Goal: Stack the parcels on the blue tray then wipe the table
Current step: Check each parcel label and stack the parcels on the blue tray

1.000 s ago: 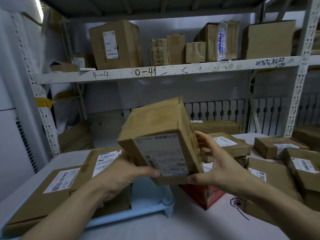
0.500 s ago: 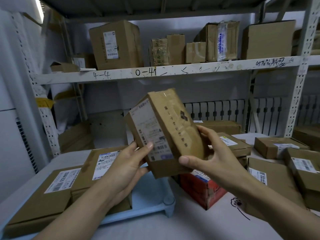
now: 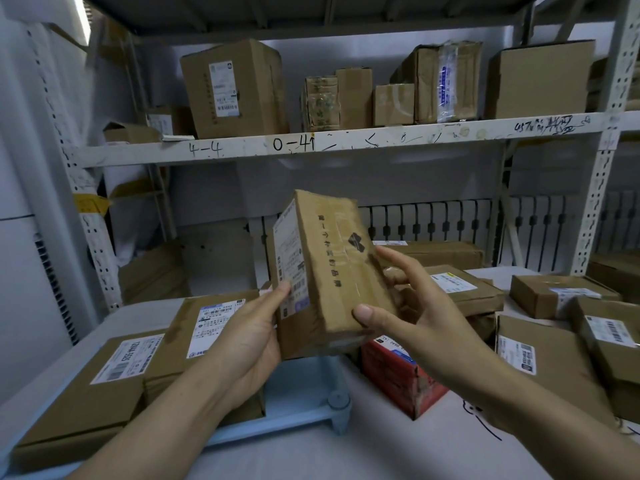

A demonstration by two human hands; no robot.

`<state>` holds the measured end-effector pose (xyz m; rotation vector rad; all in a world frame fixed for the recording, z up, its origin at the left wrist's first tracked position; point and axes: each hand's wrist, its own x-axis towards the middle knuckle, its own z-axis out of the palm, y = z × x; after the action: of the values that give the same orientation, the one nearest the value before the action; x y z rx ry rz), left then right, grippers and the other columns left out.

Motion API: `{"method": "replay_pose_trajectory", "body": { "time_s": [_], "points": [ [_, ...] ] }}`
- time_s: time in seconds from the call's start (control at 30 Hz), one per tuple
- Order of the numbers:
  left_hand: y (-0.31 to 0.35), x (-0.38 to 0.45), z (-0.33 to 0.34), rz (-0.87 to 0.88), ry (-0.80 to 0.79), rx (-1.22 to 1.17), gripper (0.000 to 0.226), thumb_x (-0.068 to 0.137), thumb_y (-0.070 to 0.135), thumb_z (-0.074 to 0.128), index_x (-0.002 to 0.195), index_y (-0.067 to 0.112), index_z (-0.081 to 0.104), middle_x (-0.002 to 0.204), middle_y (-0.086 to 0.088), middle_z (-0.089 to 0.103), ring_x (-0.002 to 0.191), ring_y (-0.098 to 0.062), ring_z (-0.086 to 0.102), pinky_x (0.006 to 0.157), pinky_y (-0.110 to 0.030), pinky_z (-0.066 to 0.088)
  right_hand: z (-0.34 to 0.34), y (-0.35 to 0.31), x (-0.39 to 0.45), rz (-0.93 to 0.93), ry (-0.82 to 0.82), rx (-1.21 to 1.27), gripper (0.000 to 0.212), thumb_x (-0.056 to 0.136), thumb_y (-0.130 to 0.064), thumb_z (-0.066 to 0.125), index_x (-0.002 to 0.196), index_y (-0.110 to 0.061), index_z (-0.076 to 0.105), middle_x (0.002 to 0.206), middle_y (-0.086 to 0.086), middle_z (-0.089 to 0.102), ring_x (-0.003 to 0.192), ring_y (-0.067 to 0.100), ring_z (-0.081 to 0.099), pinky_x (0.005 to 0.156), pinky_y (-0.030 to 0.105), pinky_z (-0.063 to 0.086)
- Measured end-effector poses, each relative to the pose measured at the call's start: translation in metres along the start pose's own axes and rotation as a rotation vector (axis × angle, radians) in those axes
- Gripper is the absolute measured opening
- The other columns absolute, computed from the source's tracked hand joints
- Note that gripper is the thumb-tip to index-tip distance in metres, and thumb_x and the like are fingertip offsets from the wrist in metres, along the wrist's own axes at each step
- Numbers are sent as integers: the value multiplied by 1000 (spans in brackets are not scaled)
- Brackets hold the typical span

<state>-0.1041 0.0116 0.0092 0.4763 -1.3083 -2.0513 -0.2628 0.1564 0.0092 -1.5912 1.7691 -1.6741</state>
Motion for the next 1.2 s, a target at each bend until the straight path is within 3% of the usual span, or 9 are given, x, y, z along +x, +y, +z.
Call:
{"method": "replay_pose_trajectory", "body": {
  "time_s": [0.1, 0.2, 0.3, 0.47, 0.6, 0.8, 0.97, 1.1, 1.2],
  "points": [
    [0, 0, -3, -9, 26, 41, 42, 95, 31, 56, 130, 7, 61, 123, -19, 69, 119, -35, 63, 106, -55, 44, 3, 5, 3, 15, 7, 10, 65, 76, -55, 67, 138, -45, 49, 131, -5, 52, 113, 15, 61, 93, 37, 56],
    [0, 0, -2, 1, 79, 125, 43, 92, 35, 63, 127, 10, 64, 116, -14, 73, 108, -30, 69, 83, -43, 57, 3, 5, 5, 78, 42, 67, 64, 78, -55, 57, 138, -35, 51, 130, -5, 57, 109, 13, 63, 83, 21, 56],
    [3, -3, 3, 1, 113, 155, 47, 87, 34, 70, 127, 12, 62, 112, -12, 75, 101, -28, 71, 67, -36, 58, 2, 1, 4, 125, 41, 110, 62, 79, -59, 50, 133, -30, 55, 122, -6, 63, 100, 1, 64, 68, 8, 50],
    [4, -3, 6, 42, 169, 174, 61, 76, 33, 78, 129, 14, 54, 108, -8, 76, 93, -22, 74, 64, -36, 58, -1, -1, 1, 197, -27, 122, 64, 75, -69, 41, 125, -32, 57, 113, -10, 67, 87, -8, 65, 60, 4, 46],
    [3, -4, 4, 91, 162, 249, 67, 70, 36, 79, 129, 17, 52, 106, -5, 77, 99, -20, 73, 79, -39, 58, -3, 3, 2, 243, -61, 99, 70, 72, -77, 45, 126, -34, 57, 115, -12, 69, 93, -3, 67, 72, 16, 47],
    [2, -2, 2, 195, 206, 338, 59, 71, 40, 78, 123, 21, 58, 108, -2, 76, 97, -14, 73, 80, -32, 54, 1, 16, 6, 305, -83, 171, 80, 65, -71, 76, 133, -35, 53, 118, -11, 71, 98, 3, 70, 80, 31, 54],
    [7, -2, -4, 269, 194, 445, 44, 81, 28, 77, 121, 27, 59, 115, 0, 72, 104, -14, 71, 95, -38, 54, 2, 21, 10, 237, -59, 173, 86, 67, -40, 85, 141, -35, 41, 126, -12, 65, 105, 5, 68, 83, 26, 54],
    [15, -6, -11, 335, 87, 666, 56, 80, 9, 77, 128, 27, 55, 116, 7, 71, 107, -6, 68, 88, -25, 56, -3, 26, 12, 83, -83, 3, 109, 66, -15, 91, 149, -40, 25, 132, -13, 54, 120, 2, 55, 92, 18, 49],
    [20, -10, -16, 396, 38, 866, 55, 72, 3, 83, 118, 21, 59, 105, 6, 73, 98, 0, 68, 77, -12, 54, -4, 30, 14, -65, -97, -141, 122, 56, -31, 93, 151, -45, 19, 139, -13, 39, 130, -1, 42, 110, 28, 41]
  ]
}}
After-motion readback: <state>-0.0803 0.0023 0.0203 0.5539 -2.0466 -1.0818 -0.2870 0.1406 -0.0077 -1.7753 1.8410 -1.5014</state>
